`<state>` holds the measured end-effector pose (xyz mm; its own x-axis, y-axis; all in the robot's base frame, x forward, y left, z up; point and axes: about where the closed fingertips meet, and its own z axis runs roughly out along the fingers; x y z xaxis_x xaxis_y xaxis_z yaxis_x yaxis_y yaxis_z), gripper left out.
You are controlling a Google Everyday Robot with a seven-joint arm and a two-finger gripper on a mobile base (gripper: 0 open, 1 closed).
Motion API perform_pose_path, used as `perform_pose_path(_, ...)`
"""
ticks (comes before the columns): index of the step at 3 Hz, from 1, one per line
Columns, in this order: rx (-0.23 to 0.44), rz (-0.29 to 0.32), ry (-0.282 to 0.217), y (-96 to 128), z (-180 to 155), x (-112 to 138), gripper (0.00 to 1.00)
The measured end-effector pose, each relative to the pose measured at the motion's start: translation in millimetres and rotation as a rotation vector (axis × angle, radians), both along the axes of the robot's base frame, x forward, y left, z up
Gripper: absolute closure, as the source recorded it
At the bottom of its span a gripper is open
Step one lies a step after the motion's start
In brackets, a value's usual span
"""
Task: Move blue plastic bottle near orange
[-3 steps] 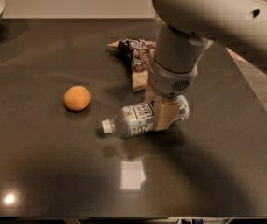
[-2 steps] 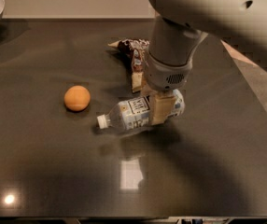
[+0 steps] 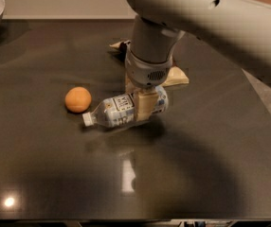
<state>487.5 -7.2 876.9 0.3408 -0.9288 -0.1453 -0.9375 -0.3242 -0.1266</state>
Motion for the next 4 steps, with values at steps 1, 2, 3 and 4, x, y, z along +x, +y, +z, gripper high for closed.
perform_pose_path(1, 0.008, 0.029, 0.004, 22, -9, 5, 1.0)
perform_pose_path(2, 0.009, 0.047, 0.008, 37, -18, 7, 0.82)
perform_pose_path(3, 0.011, 0.053, 0.013, 46, -25, 10, 0.59)
perform_pose_path(4, 0.015, 0.053, 0.02, 50, -30, 14, 0.35)
